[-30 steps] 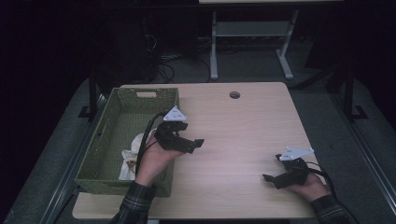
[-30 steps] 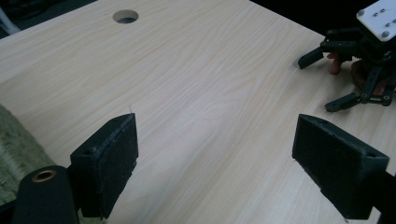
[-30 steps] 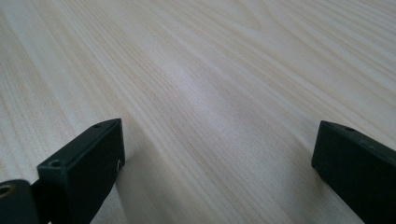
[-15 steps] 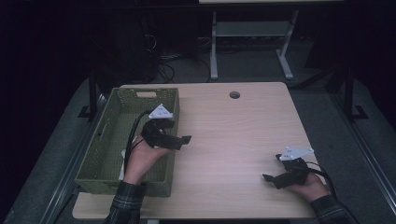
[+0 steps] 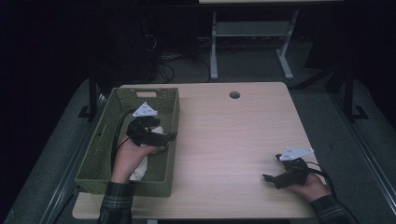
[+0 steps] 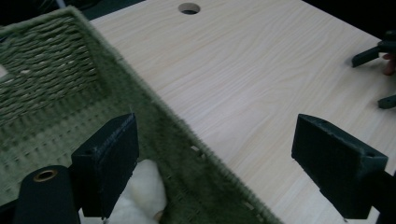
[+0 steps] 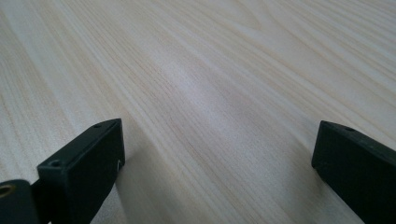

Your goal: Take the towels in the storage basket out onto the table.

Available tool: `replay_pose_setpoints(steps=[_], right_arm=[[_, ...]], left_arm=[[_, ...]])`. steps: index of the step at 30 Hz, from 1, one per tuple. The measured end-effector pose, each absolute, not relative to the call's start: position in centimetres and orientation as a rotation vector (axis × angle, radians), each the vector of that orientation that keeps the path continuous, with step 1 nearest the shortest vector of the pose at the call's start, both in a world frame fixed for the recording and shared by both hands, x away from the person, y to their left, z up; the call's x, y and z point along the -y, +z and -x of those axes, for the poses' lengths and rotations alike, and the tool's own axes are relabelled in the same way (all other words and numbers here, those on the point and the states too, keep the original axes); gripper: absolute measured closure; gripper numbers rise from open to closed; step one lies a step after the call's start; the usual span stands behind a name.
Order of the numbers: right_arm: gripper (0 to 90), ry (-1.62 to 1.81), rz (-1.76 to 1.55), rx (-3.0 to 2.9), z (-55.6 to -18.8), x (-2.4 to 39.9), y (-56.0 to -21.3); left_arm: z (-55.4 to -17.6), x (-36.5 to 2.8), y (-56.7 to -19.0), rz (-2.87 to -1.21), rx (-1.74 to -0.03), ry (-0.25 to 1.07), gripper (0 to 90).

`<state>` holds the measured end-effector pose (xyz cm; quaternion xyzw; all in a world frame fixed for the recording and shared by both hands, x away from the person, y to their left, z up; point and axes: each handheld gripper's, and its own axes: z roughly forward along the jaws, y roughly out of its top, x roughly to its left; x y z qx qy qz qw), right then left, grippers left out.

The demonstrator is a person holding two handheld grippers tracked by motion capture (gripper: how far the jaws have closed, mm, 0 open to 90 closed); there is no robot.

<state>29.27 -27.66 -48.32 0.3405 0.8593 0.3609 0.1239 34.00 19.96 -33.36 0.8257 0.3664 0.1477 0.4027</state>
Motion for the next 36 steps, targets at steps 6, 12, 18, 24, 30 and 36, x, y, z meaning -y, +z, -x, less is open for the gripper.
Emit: replay_pose_setpoints(steps=[6,12,18,24,30,36], right_arm=[[2.2,1.052,-0.993,-2.506,-29.3,27.7,-48.3],[2.2,1.052,-0.989,-2.505,-29.3,27.7,-48.3],[2.2,1.052,-0.992,-2.506,-29.3,27.7,-48.3],[2.2,1.052,-0.993,-2.506,-29.3,27.7,-48.3],[2.2,1.052,-0.993,-2.506,-29.3,27.7,-48.3],[2.2,1.052,-0.993,-2.506,-29.3,27.7,-48.3]], left_arm=[[-34.0,-21.3,-33.3,-2.079,-0.961,0.392,15.7],[-34.2,-22.8,-33.5,-2.083,-1.007,0.427,15.8],[-34.6,-24.6,-34.2,-2.067,-1.072,0.444,15.8],[-35.2,-26.3,-35.3,-2.073,-1.134,0.458,15.8],[-35.9,-27.4,-36.9,-2.080,-1.185,0.441,15.7],[-36.5,-27.6,-38.3,-2.129,-1.230,0.428,15.6]])
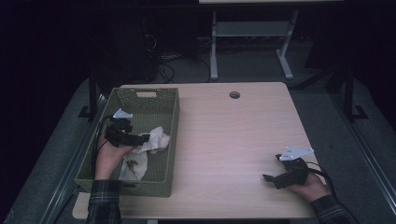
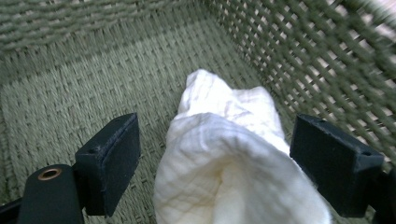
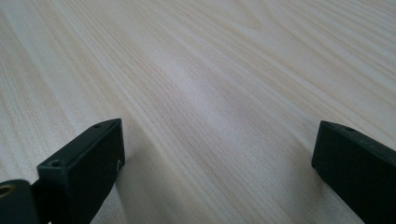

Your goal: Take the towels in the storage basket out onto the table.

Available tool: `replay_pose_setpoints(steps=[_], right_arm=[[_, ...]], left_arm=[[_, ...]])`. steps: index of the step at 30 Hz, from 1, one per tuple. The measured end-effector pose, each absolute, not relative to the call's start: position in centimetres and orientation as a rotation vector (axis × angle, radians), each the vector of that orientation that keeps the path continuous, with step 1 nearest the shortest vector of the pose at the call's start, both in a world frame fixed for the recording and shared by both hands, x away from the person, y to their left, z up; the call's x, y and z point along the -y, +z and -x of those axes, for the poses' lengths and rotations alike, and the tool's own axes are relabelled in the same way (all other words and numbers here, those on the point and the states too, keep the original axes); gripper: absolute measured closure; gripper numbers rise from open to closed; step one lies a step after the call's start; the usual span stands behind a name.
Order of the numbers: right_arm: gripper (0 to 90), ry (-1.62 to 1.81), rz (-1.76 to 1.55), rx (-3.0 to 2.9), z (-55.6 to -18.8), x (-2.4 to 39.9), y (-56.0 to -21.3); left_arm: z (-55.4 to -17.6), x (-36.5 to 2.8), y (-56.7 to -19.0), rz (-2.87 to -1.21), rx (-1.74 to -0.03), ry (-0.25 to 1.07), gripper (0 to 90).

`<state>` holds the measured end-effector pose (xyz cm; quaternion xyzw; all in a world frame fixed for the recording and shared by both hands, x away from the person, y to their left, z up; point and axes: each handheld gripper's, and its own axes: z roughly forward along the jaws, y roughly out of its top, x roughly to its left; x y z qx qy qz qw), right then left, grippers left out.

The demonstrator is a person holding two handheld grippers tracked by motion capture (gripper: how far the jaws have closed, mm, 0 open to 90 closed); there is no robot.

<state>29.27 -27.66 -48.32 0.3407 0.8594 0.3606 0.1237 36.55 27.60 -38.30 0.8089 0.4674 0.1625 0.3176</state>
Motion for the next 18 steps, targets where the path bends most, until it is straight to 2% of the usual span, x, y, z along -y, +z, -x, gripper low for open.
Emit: replay_pose_setpoints(steps=[12,18], right_arm=[[2.2,1.051,-0.993,-2.506,-29.3,27.7,-48.3],[2.2,1.051,-0.993,-2.506,-29.3,27.7,-48.3]], left_arm=[[-37.6,-27.2,-41.3,-2.282,-1.329,0.342,14.7],[-37.8,-27.0,-42.4,-2.339,-1.383,0.251,14.8]])
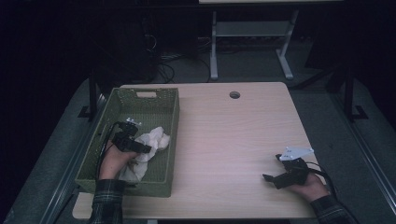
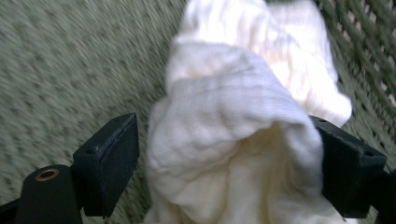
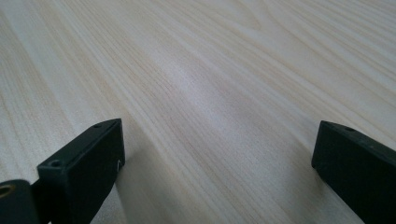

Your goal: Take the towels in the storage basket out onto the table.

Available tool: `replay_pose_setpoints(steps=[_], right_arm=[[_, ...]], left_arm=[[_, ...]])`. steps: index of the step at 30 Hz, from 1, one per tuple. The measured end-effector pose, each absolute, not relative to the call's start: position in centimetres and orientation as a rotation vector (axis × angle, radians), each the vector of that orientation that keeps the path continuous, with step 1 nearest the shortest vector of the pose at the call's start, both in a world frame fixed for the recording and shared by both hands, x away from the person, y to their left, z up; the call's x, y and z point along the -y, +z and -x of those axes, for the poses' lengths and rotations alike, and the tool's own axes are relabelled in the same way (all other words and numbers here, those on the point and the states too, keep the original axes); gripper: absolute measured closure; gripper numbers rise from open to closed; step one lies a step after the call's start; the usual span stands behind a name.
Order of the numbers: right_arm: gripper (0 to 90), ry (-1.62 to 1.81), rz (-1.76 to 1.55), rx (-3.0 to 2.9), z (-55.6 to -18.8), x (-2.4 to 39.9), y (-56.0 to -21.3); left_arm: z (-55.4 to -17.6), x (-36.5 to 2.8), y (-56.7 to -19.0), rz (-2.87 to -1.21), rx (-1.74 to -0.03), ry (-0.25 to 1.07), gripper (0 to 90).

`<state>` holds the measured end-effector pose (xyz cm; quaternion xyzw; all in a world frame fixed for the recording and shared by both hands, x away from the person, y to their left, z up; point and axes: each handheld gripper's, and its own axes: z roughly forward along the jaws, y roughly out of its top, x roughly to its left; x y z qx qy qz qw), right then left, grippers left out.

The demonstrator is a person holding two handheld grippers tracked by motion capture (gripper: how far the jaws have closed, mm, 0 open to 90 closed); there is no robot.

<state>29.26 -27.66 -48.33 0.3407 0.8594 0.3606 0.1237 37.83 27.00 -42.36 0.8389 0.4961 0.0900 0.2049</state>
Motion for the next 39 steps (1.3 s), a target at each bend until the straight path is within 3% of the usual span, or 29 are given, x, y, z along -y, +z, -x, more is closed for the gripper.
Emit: replay_pose_setpoints(steps=[9,15,18,23,26,39], right_arm=[[2.2,1.051,-0.994,-2.506,-29.3,27.7,-48.3],[2.2,1.051,-0.994,-2.506,-29.3,27.7,-48.3],[2.2,1.051,-0.993,-2.506,-29.3,27.7,-48.3],[2.2,1.051,-0.994,-2.506,-29.3,27.7,-48.3],[2.2,1.051,-0.994,-2.506,-29.3,27.7,-48.3],[2.2,1.051,-0.993,-2.506,-29.3,27.7,-48.3]], left_arm=[[-38.0,-26.7,-43.5,-2.427,-1.428,0.169,14.9],[-37.9,-26.3,-43.6,-2.490,-1.400,0.204,23.3],[-37.8,-26.3,-43.3,-2.477,-1.399,0.196,35.2],[-37.5,-26.1,-42.7,-2.469,-1.386,0.177,62.8],[-37.4,-26.3,-42.3,-2.444,-1.382,0.175,71.9],[-36.2,-27.3,-39.4,-2.212,-1.270,0.374,74.3]])
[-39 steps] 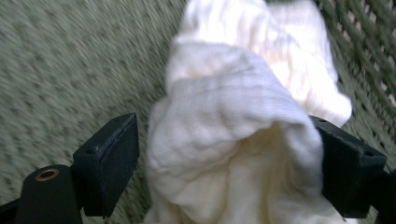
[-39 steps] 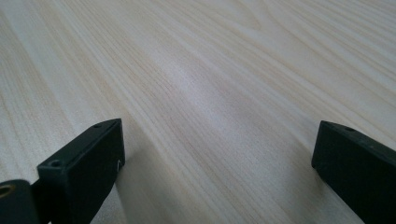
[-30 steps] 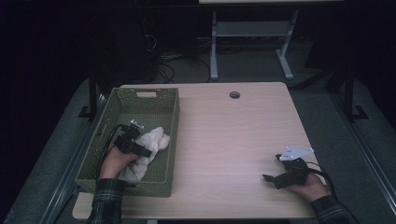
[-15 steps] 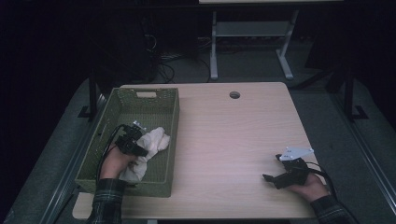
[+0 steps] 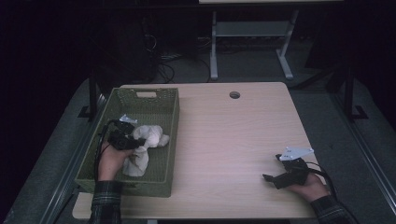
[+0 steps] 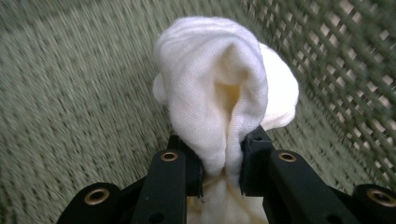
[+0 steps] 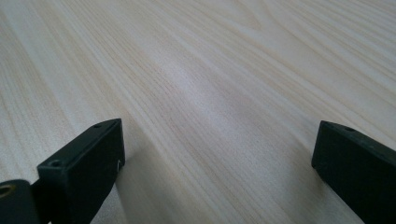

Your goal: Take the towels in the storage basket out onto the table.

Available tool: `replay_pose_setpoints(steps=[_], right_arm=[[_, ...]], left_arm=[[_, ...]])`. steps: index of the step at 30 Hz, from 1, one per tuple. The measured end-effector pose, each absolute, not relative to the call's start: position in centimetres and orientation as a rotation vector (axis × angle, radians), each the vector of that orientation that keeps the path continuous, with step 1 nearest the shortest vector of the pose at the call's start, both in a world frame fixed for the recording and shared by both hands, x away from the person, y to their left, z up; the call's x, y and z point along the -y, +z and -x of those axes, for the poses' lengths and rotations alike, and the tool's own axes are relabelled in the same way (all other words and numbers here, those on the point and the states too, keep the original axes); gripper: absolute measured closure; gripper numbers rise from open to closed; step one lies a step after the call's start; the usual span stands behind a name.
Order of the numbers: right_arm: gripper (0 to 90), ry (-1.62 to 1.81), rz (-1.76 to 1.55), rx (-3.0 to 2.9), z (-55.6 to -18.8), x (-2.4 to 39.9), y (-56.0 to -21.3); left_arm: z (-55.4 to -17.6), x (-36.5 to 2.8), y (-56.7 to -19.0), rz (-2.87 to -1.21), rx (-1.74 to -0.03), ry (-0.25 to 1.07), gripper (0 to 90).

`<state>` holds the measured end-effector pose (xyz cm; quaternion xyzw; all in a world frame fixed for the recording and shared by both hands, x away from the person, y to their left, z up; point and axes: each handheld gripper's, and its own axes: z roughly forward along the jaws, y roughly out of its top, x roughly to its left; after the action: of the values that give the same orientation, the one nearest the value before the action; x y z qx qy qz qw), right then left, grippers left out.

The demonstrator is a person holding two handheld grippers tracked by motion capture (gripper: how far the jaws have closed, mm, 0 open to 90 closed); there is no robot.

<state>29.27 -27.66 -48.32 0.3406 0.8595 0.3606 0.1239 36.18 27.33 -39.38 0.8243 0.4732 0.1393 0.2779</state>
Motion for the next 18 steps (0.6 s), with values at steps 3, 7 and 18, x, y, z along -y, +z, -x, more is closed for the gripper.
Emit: replay_pose_setpoints(steps=[3,7,18], right_arm=[[2.2,1.051,-0.994,-2.506,-29.3,27.7,-48.3],[2.2,1.052,-0.994,-2.506,-29.3,27.7,-48.3],[2.2,1.052,-0.993,-2.506,-29.3,27.7,-48.3]], left_arm=[[-35.9,-27.5,-38.8,-2.179,-1.243,0.396,74.3],[-35.6,-27.7,-38.0,-2.108,-1.208,0.402,74.3],[-34.6,-27.7,-35.2,-2.001,-1.112,0.417,74.1]])
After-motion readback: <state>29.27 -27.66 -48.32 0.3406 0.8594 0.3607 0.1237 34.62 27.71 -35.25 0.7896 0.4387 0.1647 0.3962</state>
